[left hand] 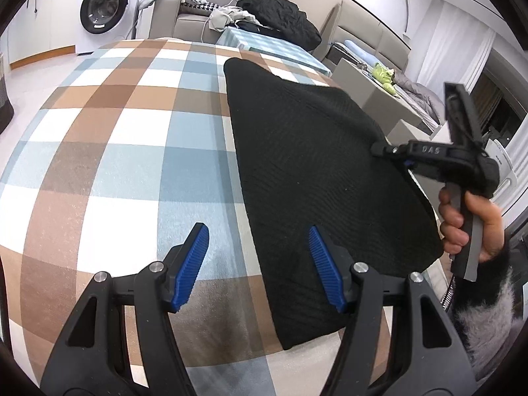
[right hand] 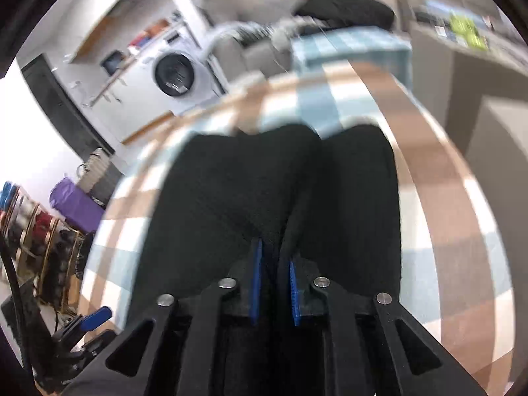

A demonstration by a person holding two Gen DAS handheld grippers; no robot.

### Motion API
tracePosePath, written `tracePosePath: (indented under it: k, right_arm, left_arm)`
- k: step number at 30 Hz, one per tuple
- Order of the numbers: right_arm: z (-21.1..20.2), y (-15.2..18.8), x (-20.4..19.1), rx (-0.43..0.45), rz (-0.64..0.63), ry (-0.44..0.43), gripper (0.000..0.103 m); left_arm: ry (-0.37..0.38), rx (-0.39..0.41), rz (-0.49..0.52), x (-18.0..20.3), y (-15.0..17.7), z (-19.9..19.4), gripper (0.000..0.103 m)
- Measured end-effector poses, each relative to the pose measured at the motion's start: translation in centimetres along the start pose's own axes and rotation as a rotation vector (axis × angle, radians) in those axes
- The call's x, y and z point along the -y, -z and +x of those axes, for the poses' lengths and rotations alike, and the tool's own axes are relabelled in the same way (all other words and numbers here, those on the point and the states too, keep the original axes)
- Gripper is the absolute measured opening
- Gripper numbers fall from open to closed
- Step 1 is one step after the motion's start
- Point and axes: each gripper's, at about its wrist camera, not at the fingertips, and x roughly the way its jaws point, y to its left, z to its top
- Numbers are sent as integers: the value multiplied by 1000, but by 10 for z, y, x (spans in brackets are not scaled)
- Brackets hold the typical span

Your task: Fold small clothes

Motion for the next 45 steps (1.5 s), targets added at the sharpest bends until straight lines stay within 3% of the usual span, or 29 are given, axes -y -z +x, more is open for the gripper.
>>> tracePosePath:
  k: [2,5,6,10,13,14,15,16,18,20,22,26,33,34,36,38,40,45]
  right_arm:
    - [3,2,2,-11,-14,-11,24]
    - [1,1,4,-22,-35,-27,48]
    - [1,-2,5,-28,-41,-39,50]
    - [20,-25,8,-44,-45,-50,50]
    - [33,-41,16,-45,23,-58,50]
    - [35,-46,18,-44,44,-70,46]
    - [37,-49,19,-40,57,-72,26]
    - [36,-51,19,-35,55,-77,17]
    - [21,-52,10,22,20,-91,11]
    - [-12,-47,-7,127,-71,-115,10]
    - [-28,-45,-14,159,-96,-84,10]
    - [-14,-51,6,120,-36,38,10]
    - [-3,-54,21,91,-12,36,11]
    - [-2,-54,22,84,-17,47,12]
    - [-1,-53,25,51,-23,82,25]
    - [-8,-44,32,23,-16,38,34]
    - [-23,-21,36,17,-21,-34,34]
    - [-58,52,58,-10,46,-63,35]
  left_arm:
    - [-2,-1,5,1,2,-1,61]
    - [-6,-7,5,2,2,1,61]
    - [-6,-9,6,2,3,2,61]
    - [-5,-10,15,5,1,5,61]
    - [-10,-9,18,6,1,6,61]
    - [-10,-9,16,6,1,6,61]
    - [-10,-10,13,6,0,6,61]
    - [-8,-7,11,6,-1,6,61]
    - [-5,-1,10,7,-3,4,61]
    - [2,5,13,9,-5,3,61]
    - [7,5,20,11,-6,4,61]
    - [12,-2,30,14,-7,8,61]
    - [6,-16,35,15,-3,13,61]
    - [6,-18,34,15,-3,14,61]
    - [9,-19,36,15,-2,14,61]
    - [10,-16,40,16,-2,14,61]
    - [15,-17,39,15,-2,14,61]
    - [21,-25,39,15,-2,17,61]
